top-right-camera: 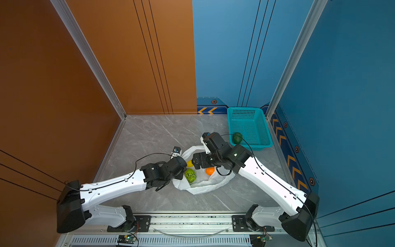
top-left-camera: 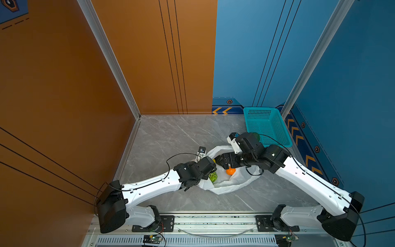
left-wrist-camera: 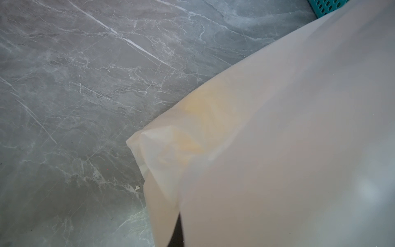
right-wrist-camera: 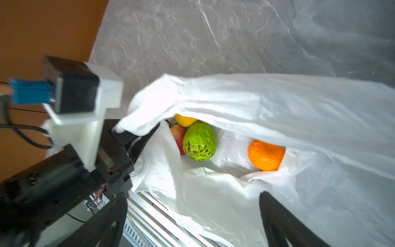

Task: Untie the knot of the plastic bag and take out the fruit
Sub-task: 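Move the right gripper back into the bag and grasp the light green fruit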

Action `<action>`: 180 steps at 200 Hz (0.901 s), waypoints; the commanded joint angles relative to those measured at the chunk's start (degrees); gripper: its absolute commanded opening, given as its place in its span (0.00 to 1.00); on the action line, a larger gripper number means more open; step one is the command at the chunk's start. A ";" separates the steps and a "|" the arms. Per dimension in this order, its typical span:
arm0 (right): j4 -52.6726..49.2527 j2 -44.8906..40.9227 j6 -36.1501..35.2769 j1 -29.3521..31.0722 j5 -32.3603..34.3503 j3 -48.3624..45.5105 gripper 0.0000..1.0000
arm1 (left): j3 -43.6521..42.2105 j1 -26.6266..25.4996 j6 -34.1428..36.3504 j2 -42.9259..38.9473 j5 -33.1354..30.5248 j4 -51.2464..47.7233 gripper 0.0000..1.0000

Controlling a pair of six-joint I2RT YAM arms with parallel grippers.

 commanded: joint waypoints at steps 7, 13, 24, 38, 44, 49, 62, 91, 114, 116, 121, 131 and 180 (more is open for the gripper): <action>6.11 0.33 3.17 1.11 2.21 -5.87 0.94 | -0.05 0.63 -0.43 -1.25 -1.29 -1.70 0.00; 7.40 0.51 3.43 1.28 2.06 -7.29 0.93 | 0.02 0.67 -0.43 -1.31 -1.29 -1.73 0.00; 9.44 1.04 3.71 1.48 2.04 -8.98 0.92 | 0.12 0.68 -0.47 -1.49 -1.36 -1.97 0.00; 11.44 2.37 3.58 1.76 2.16 -10.46 0.91 | 0.26 0.64 -0.43 -1.53 -1.27 -2.12 0.00; 12.12 2.81 3.49 1.94 2.20 -10.86 0.90 | 0.21 0.63 -0.43 -1.54 -1.17 -2.23 0.00; 12.87 3.54 3.34 2.16 2.35 -11.35 0.90 | 0.21 0.65 -0.43 -1.55 -1.11 -2.26 0.00; 14.95 5.25 3.19 2.60 2.68 -12.23 0.88 | 0.15 0.63 -0.68 -1.54 -0.80 -2.42 0.00; 19.05 9.85 2.83 3.74 4.04 -12.87 0.85 | -0.09 0.40 -1.32 -1.73 -0.57 -3.00 0.00; 21.80 13.33 3.42 4.75 5.00 -12.52 0.82 | -0.41 0.39 -1.74 -2.07 -0.23 -3.40 0.00; 21.91 13.65 3.51 4.85 5.06 -12.47 0.81 | -0.47 0.33 -1.83 -2.18 -0.13 -3.42 0.00; 22.22 14.40 3.68 5.10 5.32 -12.21 0.81 | -0.47 0.31 -1.96 -2.23 -0.02 -3.60 0.00; 22.75 15.81 4.09 5.56 5.75 -11.65 0.81 | -0.64 0.31 -2.23 -2.31 0.23 -3.96 0.00; 24.69 21.40 7.44 8.33 8.40 -10.58 0.81 | -1.61 0.33 -3.48 -3.01 0.71 -4.95 0.00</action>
